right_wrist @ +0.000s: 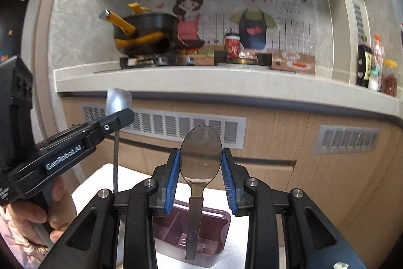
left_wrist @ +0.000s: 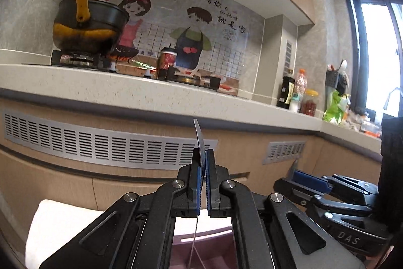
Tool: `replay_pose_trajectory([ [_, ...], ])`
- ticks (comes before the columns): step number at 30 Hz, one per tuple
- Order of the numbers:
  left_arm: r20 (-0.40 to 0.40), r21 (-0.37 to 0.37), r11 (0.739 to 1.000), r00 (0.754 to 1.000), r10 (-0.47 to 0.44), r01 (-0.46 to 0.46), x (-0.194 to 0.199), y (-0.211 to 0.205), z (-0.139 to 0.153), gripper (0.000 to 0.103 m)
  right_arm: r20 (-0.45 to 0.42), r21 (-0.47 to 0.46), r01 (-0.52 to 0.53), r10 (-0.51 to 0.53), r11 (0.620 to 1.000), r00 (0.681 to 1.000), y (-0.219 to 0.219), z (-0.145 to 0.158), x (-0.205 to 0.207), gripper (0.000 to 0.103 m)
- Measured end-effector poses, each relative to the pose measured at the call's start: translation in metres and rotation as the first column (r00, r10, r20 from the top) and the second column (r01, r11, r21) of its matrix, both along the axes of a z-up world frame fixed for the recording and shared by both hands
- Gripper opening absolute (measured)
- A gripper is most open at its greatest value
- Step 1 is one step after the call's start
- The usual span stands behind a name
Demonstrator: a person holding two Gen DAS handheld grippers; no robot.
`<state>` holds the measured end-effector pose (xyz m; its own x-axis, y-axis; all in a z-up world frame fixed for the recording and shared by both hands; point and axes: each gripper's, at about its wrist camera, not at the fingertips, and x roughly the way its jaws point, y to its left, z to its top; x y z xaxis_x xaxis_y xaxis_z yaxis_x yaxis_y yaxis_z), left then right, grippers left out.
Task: Organize utensils
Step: 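Lift the knife and grey spoon with both tools over the maroon holder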
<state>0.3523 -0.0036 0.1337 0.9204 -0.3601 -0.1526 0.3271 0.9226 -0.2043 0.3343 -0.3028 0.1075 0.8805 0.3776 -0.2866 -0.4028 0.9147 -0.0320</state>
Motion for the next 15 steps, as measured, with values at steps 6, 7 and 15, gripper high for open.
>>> replay_pose_trajectory([
  [6,0.005,0.011,1.000,1.000,-0.016,0.016,0.015,-0.002,-0.033,0.003,-0.035,-0.012,0.014,-0.014,1.000,0.999,0.009,-0.026,0.025,0.029],
  [7,0.002,0.015,1.000,1.000,-0.013,0.013,0.016,-0.003,-0.039,0.003,-0.037,-0.018,0.021,-0.021,1.000,0.999,0.011,-0.031,0.028,0.029],
  [15,-0.054,-0.002,1.000,0.999,0.000,0.000,0.031,0.004,-0.060,0.003,-0.027,0.004,0.027,-0.026,1.000,0.999,0.010,-0.031,0.041,0.029],
])
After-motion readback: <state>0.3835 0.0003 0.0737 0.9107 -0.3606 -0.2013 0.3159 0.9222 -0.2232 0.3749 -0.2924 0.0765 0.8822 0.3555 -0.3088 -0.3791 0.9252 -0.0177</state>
